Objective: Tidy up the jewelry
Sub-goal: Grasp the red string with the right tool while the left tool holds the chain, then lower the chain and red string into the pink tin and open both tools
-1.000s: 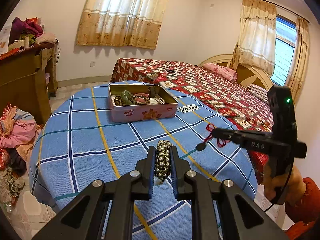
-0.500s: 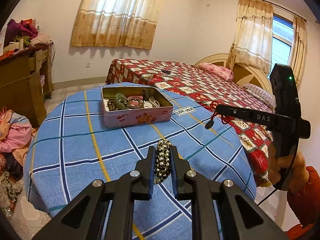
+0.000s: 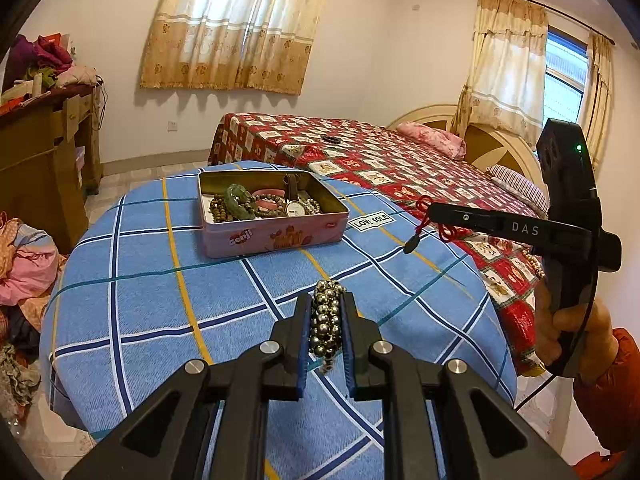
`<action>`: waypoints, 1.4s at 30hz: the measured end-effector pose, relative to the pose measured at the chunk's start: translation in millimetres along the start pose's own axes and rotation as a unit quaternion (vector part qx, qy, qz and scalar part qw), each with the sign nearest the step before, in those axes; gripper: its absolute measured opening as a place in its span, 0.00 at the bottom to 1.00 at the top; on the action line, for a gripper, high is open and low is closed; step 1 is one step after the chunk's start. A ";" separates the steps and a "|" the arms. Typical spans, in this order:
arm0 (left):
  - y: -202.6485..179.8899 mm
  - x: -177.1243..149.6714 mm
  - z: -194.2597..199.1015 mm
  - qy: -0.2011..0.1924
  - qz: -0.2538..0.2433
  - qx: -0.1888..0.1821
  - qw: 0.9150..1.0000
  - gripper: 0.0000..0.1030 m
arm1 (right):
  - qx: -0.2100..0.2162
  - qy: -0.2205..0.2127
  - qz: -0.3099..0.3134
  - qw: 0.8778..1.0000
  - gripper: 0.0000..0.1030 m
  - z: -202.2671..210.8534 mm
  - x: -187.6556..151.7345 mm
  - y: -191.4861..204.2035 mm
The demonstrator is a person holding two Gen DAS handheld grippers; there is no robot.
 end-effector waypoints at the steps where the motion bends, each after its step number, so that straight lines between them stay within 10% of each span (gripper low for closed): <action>1: 0.5 0.6 -1.3 0.000 0.001 0.000 1.000 0.13 | 0.000 -0.001 0.000 1.000 0.11 -0.4 1.3 -0.8; 29: 47.3 99.5 -71.6 -0.066 0.015 0.003 0.998 0.13 | 0.089 -0.031 -0.031 0.995 0.11 -69.8 86.3 0.8; 42: 66.3 89.2 -152.8 0.011 0.010 0.033 0.999 0.13 | 0.079 0.025 -0.088 0.993 0.11 -144.2 62.1 -27.0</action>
Point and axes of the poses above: each gripper's, at about its wrist camera, not at the fingertips, and z roughly against the way its jaws point, y to its left, x to its top, the point moved 3 cm from there along -z, roughly the way its jaws point, and after that the axes turned 5 degrees about y, right-handed, at the moved point
